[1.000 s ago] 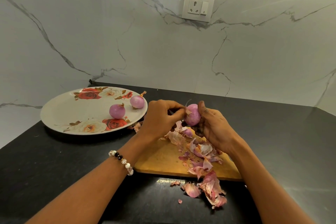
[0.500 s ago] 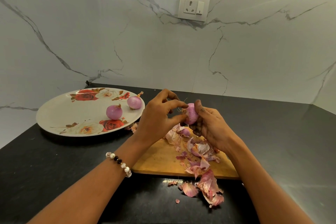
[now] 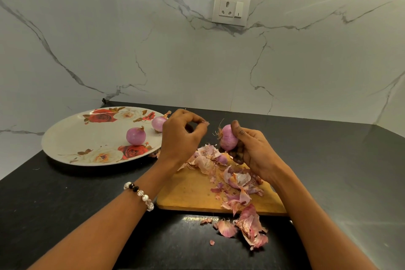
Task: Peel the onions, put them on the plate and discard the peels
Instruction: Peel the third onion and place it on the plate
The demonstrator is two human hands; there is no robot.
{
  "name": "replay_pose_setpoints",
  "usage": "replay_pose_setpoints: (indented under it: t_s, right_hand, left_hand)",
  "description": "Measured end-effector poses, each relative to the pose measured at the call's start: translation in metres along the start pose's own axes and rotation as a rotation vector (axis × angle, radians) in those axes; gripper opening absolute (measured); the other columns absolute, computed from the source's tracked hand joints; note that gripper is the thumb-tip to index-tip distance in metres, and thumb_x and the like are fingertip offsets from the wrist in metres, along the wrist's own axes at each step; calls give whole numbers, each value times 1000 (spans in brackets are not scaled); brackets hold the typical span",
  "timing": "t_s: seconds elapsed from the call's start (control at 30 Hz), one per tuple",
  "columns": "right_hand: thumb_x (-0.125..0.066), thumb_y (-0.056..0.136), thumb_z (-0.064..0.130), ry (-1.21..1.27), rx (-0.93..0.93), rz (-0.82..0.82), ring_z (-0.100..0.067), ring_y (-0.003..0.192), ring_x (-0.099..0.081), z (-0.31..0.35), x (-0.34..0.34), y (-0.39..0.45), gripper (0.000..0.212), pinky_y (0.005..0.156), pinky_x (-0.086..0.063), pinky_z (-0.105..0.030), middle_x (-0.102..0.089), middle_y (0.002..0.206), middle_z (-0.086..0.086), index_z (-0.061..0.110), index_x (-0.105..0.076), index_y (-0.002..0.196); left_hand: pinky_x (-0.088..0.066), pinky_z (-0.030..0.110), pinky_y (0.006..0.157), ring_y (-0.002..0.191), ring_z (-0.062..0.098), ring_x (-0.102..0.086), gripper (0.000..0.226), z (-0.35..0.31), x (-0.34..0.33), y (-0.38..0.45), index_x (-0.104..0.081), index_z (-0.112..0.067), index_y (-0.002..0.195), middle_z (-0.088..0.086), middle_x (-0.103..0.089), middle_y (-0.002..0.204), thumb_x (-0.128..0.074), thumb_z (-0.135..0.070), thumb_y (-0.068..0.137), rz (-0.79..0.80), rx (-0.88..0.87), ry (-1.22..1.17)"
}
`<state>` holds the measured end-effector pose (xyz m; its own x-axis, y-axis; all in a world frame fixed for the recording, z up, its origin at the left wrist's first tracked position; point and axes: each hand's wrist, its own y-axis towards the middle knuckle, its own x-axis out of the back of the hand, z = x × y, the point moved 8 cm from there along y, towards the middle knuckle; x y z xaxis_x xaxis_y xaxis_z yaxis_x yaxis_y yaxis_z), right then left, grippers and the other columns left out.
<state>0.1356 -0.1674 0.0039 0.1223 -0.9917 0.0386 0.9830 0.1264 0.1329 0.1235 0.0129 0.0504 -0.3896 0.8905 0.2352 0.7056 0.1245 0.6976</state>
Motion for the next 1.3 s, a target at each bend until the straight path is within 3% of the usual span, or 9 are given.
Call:
replay_pose_setpoints:
  t_s: [0.13,0.27,0.33,0.43,0.57,0.63,0.7,0.97,1.3]
  right_hand:
    - [-69,75,42,87,5,-11,-28,69,-55,1,4,1,50,49,-46,-26,-64,94,-19,8,-65,111]
    - [-81,69,23,-34,70,-26,-24,68,-65,7,7,0,50,55,-54,-28,-65,102,-14,18,-65,116]
    - [-85,69,15,-167,134,-36,-20,72,-68,12,7,-2,53,57,-56,-28,-61,111,-9,21,-65,118]
    - [-88,67,7,-246,197,3,-23,85,-70,14,4,-1,60,57,-55,-24,-57,120,-4,23,-64,120]
    - [-90,66,6,-357,251,35,-24,105,-65,13,1,3,66,72,-59,-25,-60,122,-3,20,-62,124]
    - [-91,65,7,-399,276,52,-20,110,-63,12,0,4,67,86,-59,-31,-62,121,-1,20,-62,124]
    - [-91,65,9,-424,290,62,-18,111,-63,10,-1,4,68,91,-58,-32,-63,121,-1,20,-61,125]
    - [-91,66,12,-539,343,44,-20,113,-60,6,-1,7,70,93,-57,-40,-60,121,-1,23,-61,128]
    - [-91,67,11,-585,394,-9,-21,110,-59,8,-1,7,69,91,-58,-37,-59,119,-5,20,-61,128]
  left_hand:
    - [-49,8,66,79,7,-59,10,-1,3,2,-73,-17,93,-5,-62,93,-69,-12,85,-10,-25,17]
    - [-46,13,61,74,11,-59,28,0,-4,0,-75,-11,83,-2,-65,81,-68,-37,82,47,-40,35]
    - [-47,16,62,74,10,-58,24,2,-7,-1,-75,-11,84,-4,-64,81,-73,-34,79,81,-35,70]
    - [-48,8,64,76,3,-59,17,2,-9,-2,-74,-16,95,-9,-63,88,-76,-22,79,112,-40,63]
    - [-47,6,69,86,-1,-60,19,-4,-12,-4,-73,-20,101,-11,-65,92,-72,-22,83,172,-50,-44]
    - [-50,10,72,88,3,-62,23,-8,-17,-6,-72,-21,105,-9,-67,94,-72,-25,82,228,-82,-60]
    - [-51,11,72,87,6,-63,26,-10,-22,-8,-73,-19,106,-6,-68,96,-73,-26,81,264,-118,-39]
    - [-52,13,70,79,8,-63,20,-8,-22,-8,-76,-15,98,1,-72,90,-77,-20,79,234,-164,13]
    - [-50,12,64,71,5,-59,9,-6,-23,-10,-74,-9,88,2,-69,84,-75,-12,79,178,-148,78]
